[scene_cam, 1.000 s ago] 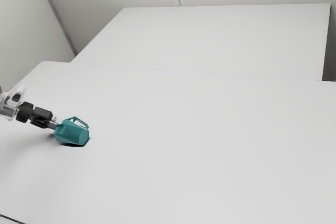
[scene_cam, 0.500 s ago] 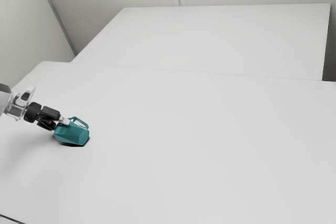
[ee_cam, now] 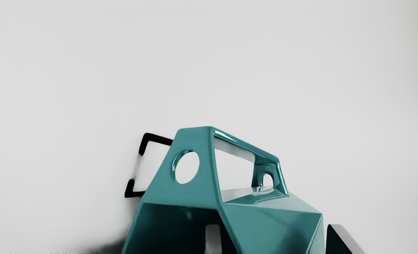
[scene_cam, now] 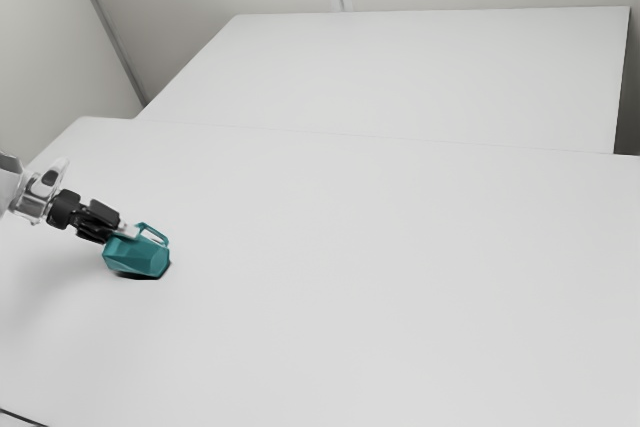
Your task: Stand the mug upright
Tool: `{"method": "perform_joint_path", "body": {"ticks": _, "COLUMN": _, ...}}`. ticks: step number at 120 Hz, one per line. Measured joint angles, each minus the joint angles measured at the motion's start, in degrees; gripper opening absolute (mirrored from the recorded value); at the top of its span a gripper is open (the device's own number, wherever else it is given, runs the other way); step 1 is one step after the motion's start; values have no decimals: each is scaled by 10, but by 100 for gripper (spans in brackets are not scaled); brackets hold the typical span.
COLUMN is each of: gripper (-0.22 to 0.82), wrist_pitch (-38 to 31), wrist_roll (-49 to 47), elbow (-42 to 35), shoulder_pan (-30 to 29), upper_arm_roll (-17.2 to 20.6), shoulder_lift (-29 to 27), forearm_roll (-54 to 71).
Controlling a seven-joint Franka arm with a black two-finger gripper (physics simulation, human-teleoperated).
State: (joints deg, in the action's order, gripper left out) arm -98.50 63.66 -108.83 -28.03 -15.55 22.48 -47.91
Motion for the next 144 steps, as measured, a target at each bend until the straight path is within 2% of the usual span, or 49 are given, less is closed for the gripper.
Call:
{"method": "perform_joint_path", "body": {"ticks": 7, "gripper": 12, "wrist_pitch": 0, "wrist_roll": -2, "elbow": 0, "shoulder_pan": 0, "upper_arm_roll": 0, "shoulder_lift": 0, "forearm_roll": 0}}
{"method": "perform_joint_path", "body": {"ticks": 19, "gripper": 0, "wrist_pitch": -1, "wrist_roll": -4, "elbow": 1, "shoulder_pan": 1, "upper_arm_roll": 0, "shoulder_lift": -4, "forearm_roll": 1}}
{"method": "perform_joint_path", "body": {"ticks": 42, "gripper": -12, "wrist_pitch": -6, "wrist_roll": -9, "elbow": 2, "shoulder_pan": 4, "upper_arm_roll": 2, "shoulder_lift": -11, "forearm_roll": 3}}
{"method": "perform_joint_path", "body": {"ticks": 92, "gripper": -18, "wrist_pitch": -22, "wrist_roll": -18, "elbow": 2, "shoulder_pan": 36, "upper_arm_roll": 17, "shoulder_lift": -51, "forearm_roll": 28}}
{"method": "perform_joint_path", "body": {"ticks": 113, "gripper": -18, "wrist_pitch": -60, "wrist_roll": -51, "elbow": 8, "shoulder_pan": 81, "upper_arm_roll": 43, "shoulder_lift": -97, "forearm_roll": 136}}
{"method": "perform_joint_path", "body": {"ticks": 144, "gripper": -18, "wrist_pitch": -151, "wrist_roll": -149, "elbow": 38, "shoulder_pan": 172, "upper_arm_roll": 62, "shoulder_lift": -99, "forearm_roll": 339}}
